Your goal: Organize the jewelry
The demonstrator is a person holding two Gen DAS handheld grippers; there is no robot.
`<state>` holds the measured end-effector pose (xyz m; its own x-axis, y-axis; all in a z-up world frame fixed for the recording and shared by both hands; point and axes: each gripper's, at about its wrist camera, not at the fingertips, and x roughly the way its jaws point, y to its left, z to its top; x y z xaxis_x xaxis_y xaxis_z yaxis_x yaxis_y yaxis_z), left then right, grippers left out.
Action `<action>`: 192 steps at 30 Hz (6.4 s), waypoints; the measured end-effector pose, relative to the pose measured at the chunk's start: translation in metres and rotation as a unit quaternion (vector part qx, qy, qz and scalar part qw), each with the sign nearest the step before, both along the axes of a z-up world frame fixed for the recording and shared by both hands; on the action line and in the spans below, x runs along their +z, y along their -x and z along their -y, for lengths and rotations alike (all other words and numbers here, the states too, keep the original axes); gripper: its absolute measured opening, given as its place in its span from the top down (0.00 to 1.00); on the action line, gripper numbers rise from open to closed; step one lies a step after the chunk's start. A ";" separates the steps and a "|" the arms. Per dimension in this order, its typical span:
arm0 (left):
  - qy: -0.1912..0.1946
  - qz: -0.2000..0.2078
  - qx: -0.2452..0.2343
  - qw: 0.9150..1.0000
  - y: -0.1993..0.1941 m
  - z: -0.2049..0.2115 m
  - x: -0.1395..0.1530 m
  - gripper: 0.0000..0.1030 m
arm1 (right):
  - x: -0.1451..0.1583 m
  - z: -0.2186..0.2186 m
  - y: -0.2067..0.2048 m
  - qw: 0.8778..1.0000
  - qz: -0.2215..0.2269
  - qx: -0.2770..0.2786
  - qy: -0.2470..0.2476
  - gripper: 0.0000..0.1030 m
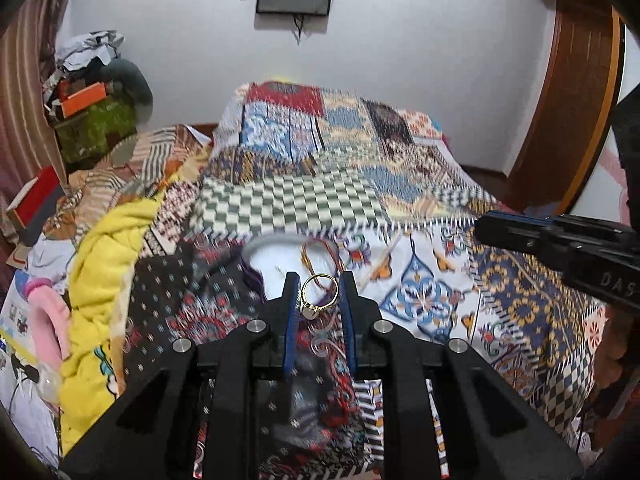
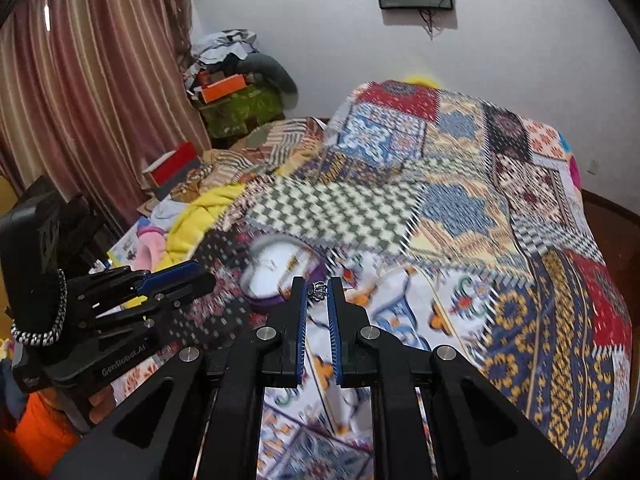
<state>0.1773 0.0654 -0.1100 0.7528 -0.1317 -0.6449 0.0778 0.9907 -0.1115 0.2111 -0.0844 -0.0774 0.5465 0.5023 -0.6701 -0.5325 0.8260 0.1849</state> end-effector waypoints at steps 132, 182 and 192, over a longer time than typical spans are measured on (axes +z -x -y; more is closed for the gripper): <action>0.033 -0.067 -0.034 0.997 0.019 0.026 -0.033 0.95 | -0.046 0.023 0.020 0.997 -0.059 -0.025 0.047 0.81; 0.066 -0.012 0.047 0.997 -0.074 -0.047 -0.006 0.95 | -0.045 -0.072 -0.059 0.998 -0.029 0.049 0.040 0.81; 0.081 -0.067 0.038 0.994 -0.097 -0.046 -0.047 0.95 | -0.070 -0.084 -0.065 0.994 -0.055 0.069 0.064 0.81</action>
